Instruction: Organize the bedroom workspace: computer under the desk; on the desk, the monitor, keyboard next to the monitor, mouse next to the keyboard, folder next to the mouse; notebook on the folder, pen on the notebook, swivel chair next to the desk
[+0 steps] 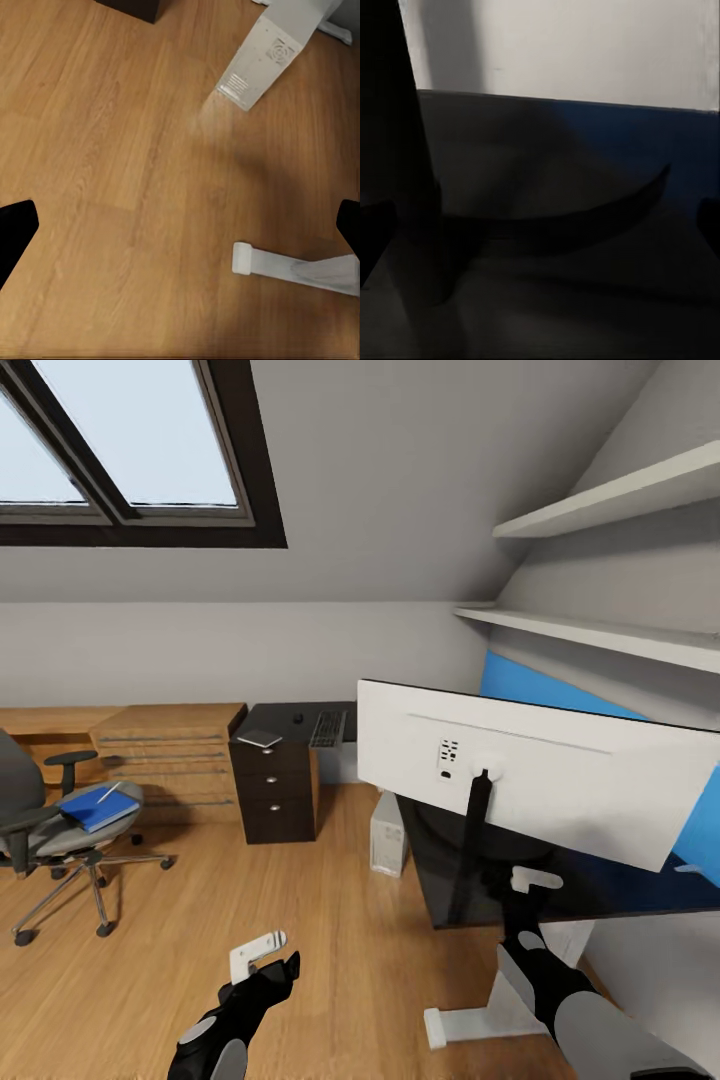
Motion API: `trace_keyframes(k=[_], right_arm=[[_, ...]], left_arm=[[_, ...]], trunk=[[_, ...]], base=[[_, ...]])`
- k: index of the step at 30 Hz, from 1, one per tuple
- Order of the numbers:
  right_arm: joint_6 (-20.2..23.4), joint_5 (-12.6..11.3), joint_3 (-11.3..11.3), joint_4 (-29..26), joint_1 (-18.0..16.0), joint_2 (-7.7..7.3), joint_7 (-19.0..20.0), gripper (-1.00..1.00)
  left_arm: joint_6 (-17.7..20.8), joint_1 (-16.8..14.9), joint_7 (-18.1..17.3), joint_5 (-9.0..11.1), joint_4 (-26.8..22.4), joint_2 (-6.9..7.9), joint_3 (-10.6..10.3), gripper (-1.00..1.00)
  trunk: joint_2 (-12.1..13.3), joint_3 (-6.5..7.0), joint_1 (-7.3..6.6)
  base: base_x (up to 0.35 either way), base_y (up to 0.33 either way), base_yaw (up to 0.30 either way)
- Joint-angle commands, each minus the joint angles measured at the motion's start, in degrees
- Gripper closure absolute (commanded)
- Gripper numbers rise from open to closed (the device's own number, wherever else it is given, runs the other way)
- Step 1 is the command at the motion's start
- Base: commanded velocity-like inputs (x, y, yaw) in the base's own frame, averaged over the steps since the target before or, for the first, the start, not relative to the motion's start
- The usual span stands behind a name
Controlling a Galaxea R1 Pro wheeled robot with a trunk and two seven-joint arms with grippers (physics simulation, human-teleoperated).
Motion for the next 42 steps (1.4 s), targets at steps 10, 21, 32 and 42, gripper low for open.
trace_keyframes(k=[10, 21, 32, 42], right_arm=[[-0.2, -0.6, 0.3, 0.0, 0.0, -0.12, -0.3, -1.0], [21.5, -1.2, -1.4, -20.8, 0.4, -0.95, -0.8, -1.0], [31.8, -1.2, -3.9, -32.4, 3.0, -1.18, -0.5, -1.0], [31.2, -1.1, -4.0, -32.9, 3.4, -1.2, -0.6, -1.0]], left_arm=[[0.1, 0.0, 0.5, 0.6, 0.0, 0.0, -0.1, -1.0], [0.1, -0.1, 0.4, 0.6, 2.3, 0.09, 0.1, -1.0], [0.1, -0.1, 0.4, 0.6, 2.4, 0.01, 0.1, -1.0], [0.1, 0.0, 0.4, 0.6, 2.2, 0.0, 0.0, -1.0]], trunk=[[0.0, -0.07, -0.02], [0.0, -0.07, -0.02], [0.0, -0.07, -0.02], [0.0, -0.07, -0.02]], base=[[-0.169, -0.256, 0.0], [0.047, -0.238, 0.0], [0.059, -0.032, 0.0], [0.27, -0.157, 0.0]])
